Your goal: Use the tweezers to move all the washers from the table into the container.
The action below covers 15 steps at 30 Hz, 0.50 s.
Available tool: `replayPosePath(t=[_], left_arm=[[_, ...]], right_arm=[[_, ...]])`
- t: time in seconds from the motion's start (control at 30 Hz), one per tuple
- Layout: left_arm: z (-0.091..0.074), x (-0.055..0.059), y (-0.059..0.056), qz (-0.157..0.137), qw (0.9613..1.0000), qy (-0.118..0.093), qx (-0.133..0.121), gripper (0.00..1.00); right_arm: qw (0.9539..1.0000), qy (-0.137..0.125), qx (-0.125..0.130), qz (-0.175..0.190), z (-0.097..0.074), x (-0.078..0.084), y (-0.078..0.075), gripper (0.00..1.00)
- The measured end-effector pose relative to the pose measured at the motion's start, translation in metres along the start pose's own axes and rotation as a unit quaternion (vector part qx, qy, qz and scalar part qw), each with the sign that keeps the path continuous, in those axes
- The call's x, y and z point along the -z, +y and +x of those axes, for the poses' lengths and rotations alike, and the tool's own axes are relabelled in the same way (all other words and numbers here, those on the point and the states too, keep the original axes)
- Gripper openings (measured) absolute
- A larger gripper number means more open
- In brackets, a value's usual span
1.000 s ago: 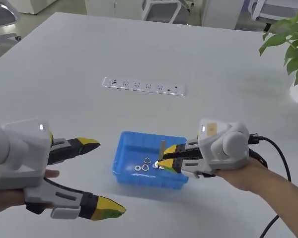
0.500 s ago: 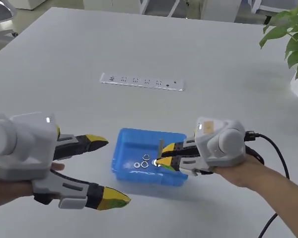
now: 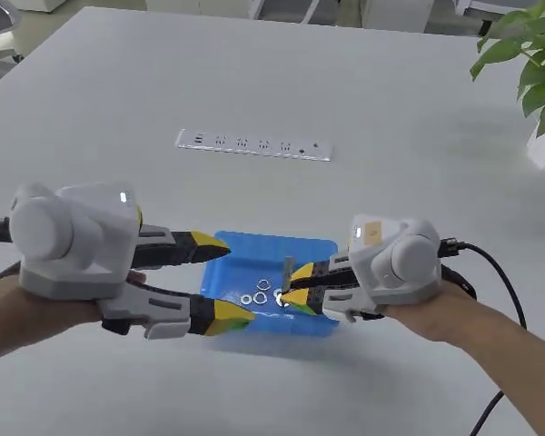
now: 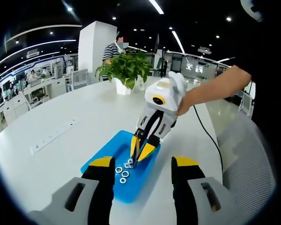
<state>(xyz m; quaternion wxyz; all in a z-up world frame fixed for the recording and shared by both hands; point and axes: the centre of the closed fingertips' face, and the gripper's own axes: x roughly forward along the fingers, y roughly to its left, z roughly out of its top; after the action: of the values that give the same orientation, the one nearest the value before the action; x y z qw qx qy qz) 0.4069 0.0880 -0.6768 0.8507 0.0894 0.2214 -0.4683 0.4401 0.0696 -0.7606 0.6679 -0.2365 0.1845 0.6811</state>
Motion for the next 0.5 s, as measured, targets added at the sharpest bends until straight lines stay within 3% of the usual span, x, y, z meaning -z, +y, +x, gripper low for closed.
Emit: replayPosePath(t=[0.33,0.5], left_arm=[[0.019,-0.011,0.004,0.027,0.9991,0.008,0.033,0.29],[0.027,-0.010,0.007,0.041,0.9982,0.018,0.040,0.26]], right_arm=[[1.0000,0.002,0.000,-0.001,0.001,0.000,-0.001,0.08],[1.0000,0.002,-0.002,-0.001,0.000,0.000,0.000,0.08]])
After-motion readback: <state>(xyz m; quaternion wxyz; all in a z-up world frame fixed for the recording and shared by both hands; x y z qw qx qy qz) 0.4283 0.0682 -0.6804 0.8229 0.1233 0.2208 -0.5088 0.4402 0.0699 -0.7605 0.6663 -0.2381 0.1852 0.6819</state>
